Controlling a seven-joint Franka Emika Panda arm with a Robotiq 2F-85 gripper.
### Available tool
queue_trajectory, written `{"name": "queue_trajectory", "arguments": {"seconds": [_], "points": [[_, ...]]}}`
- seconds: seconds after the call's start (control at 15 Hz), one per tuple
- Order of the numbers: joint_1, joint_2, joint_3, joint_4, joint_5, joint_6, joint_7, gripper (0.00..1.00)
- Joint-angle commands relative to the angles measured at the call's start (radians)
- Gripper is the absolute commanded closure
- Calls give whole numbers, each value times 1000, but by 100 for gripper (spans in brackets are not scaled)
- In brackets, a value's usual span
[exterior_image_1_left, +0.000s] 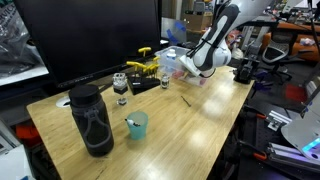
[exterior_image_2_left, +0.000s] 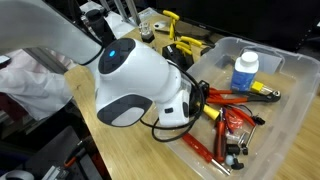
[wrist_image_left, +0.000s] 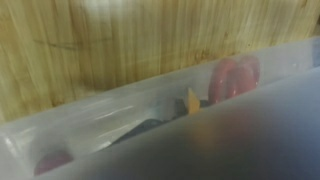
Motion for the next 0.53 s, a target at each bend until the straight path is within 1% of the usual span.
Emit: {"name": "queue_trajectory", "arguments": {"seconds": [0.0,0.33,0.4,0.47], "points": [[-49,20,52,18,31,48,-34,95],[-76,23,79,18,34,64,-27,95],[-82,25,76,15,-8,70,11,95],[-85,25,89,19,35,73,-20,95]]}}
